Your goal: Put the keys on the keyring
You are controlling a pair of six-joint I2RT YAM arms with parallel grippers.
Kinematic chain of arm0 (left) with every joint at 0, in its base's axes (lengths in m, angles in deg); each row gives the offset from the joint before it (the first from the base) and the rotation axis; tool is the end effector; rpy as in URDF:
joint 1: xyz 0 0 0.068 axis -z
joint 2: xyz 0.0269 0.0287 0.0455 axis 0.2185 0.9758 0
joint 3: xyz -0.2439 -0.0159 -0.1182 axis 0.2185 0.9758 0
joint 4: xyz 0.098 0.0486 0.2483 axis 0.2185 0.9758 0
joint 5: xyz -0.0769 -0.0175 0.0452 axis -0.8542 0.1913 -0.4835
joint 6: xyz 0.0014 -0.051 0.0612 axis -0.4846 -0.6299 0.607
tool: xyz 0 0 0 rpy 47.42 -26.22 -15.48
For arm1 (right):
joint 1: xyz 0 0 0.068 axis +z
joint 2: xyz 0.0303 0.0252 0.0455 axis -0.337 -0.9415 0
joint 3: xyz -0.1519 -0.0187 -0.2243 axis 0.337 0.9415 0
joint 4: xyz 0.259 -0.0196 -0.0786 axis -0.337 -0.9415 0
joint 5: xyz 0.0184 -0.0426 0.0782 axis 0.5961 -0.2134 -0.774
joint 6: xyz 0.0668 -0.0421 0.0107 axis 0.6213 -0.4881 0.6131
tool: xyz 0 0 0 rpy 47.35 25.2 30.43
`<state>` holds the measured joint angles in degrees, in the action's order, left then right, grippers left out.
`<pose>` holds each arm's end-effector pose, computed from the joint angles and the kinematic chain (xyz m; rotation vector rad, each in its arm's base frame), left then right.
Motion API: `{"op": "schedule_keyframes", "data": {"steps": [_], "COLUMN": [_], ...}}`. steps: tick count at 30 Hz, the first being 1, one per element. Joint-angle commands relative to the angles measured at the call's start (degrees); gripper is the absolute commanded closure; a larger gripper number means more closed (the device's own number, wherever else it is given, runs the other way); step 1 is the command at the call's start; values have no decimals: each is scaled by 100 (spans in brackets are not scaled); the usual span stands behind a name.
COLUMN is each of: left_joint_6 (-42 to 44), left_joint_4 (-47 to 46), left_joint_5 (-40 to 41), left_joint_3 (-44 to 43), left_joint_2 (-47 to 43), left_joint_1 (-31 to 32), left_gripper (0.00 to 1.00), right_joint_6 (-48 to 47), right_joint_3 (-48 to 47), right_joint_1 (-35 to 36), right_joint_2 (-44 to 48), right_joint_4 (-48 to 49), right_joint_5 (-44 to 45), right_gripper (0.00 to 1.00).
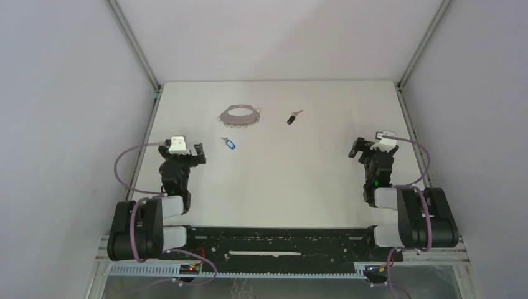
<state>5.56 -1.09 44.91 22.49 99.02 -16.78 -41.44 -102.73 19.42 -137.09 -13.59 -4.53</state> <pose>0.2492 0.0167 0.1576 -0.0159 1.5974 0.0652 0.2698 -0.0131 0.1432 0.1981 1.7092 -0.0965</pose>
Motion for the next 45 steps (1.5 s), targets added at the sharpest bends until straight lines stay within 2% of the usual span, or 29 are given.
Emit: {"op": "schedule_keyframes", "data": {"steps": [1,7,9,11,13,15,17,19,21,22,23,24,26,28,30,33,36,39,41,43,45], "left_joint_6": [-56,-53,-60,-94,-5,257,499,687,849,900,964,1029,1064,1007,876,740,541,475,492,532,558], "left_joint_4": [-150,-146,-92,808,2240,3589,4973,6023,6784,6988,7217,7463,7889,8088,8263,8574,8746,8976,9096,9164,9205], "left_joint_5": [93,93,103,265,228,-57,-448,-817,-1100,-1200,-1229,-1179,-877,-511,-238,48,391,597,779,884,947], "left_joint_3": [-59,-71,-91,-412,-981,-1594,-2130,-2628,-3044,-3187,-3350,-3534,-3946,-4330,-4783,-5572,-6341,-7062,-7367,-7505,-7534], "left_joint_2": [-47,-48,-128,-471,-997,-1262,-1431,-1543,-1643,-1694,-1701,-1625,-1352,-964,-440,478,1327,2145,2547,2861,3089], "left_joint_1": [-41,-42,-42,-49,-43,-41,-43,-33,-15,23,133,311,877,1345,1646,1928,1972,1988,1990,1990,1990], "left_gripper": [0,0,0,0,0,0,0,0,0,0,0,0,0,0,0,7,13,20,25,31,37], "right_joint_6": [50,47,145,85,171,637,1035,1610,2786,3111,3201,3078,2377,1891,1591,1393,1723,2095,2057,2035,1935], "right_joint_3": [1,-8,-29,-119,-507,-1066,-1362,-1401,-1397,-1400,-1498,-1867,-2780,-3379,-3827,-4738,-5226,-5269,-5421,-5867,-6313], "right_joint_1": [10,12,183,296,462,421,409,374,120,-239,-440,-424,101,831,1233,1616,1784,1641,1587,1648,1779], "right_joint_2": [67,66,244,694,1303,1930,2497,3055,3331,3298,3123,2864,2321,1901,1480,513,-82,-416,-728,-1189,-1740], "right_joint_4": [114,107,-41,-543,-1808,-3098,-3795,-3744,-3710,-3528,-3407,-3768,-4981,-5350,-5570,-6329,-6286,-5819,-5689,-5815,-5960], "right_joint_5": [33,50,569,794,1109,888,514,49,-295,-1053,-1744,-1949,-1288,-616,-148,257,382,-497,-756,-517,-353], "right_gripper": [0,0,0,0,0,0,0,0,0,0,0,0,0,0,0,0,0,0,0,0,6]}}
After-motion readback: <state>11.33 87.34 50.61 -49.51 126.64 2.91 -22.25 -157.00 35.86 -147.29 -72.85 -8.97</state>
